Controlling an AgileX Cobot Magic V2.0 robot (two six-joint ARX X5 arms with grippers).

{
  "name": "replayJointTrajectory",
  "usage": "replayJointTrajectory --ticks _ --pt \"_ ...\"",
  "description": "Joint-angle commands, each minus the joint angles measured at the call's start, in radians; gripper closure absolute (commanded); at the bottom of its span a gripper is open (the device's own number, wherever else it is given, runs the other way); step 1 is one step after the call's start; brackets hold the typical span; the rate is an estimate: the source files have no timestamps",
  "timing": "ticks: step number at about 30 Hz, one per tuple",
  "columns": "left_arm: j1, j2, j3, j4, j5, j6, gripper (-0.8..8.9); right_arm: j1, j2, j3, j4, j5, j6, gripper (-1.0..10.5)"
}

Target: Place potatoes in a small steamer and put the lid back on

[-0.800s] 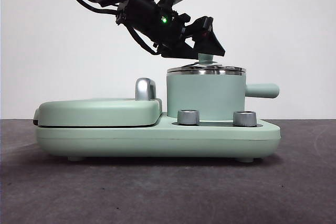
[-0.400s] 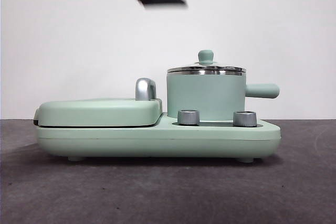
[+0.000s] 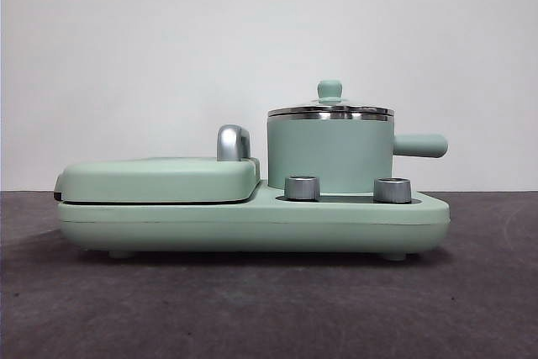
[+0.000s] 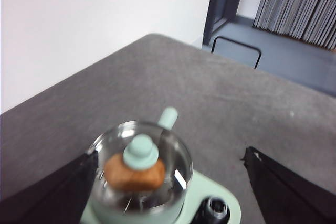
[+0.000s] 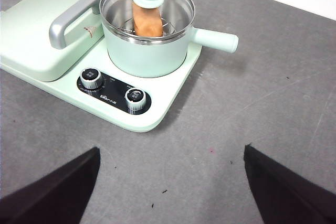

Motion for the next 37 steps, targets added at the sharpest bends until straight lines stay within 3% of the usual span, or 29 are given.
replayJointTrajectory --ticks 1,6,12,15,19,23,24,25,26,27,37 --pt "0.018 -0.087 -0.050 -0.015 0.012 0.040 3.87 0.006 0.005 0.007 0.010 -0.001 -0.004 5.2" --pt "0.072 -0.268 -0.230 -0.023 0.011 0.003 3.87 0.006 0.005 0.007 0.010 -0.003 -0.004 5.2" --pt "0.134 -0.541 -0.507 -0.021 -0.042 -0.116 3.90 0.006 0.005 0.007 0.010 -0.026 -0.004 5.2" --pt "0.158 -0.686 -0.623 -0.025 -0.124 -0.197 3.90 0.006 0.005 0.007 0.010 -0.030 -0.004 5.2" --pt "0.166 -0.861 -0.695 -0.114 -0.386 -0.320 3.90 0.006 0.005 0.007 0.010 -0.029 0.004 5.2" --pt "0.166 -0.952 -0.695 -0.250 -0.515 -0.320 4.02 0.006 0.005 0.007 0.011 -0.025 0.003 5.4" --pt "0.166 -0.966 -0.695 -0.271 -0.515 -0.311 4.85 0.006 0.005 0.007 0.010 -0.025 0.004 6.0" --pt "0.166 -0.979 -0.694 -0.296 -0.510 -0.309 7.09 0.006 0.005 0.007 0.010 -0.027 0.003 8.1" --pt "0.166 -0.988 -0.694 -0.315 -0.505 -0.311 8.21 0.006 0.004 0.007 0.010 -0.027 0.002 9.8" --pt "0.166 -0.995 -0.694 -0.324 -0.504 -0.309 7.97 0.006 0.005 0.007 0.018 -0.026 -0.003 9.2" --pt "0.166 -1.005 -0.694 -0.309 -0.484 -0.310 8.07 0.005 -0.004 0.008 0.061 -0.026 0.003 9.3"
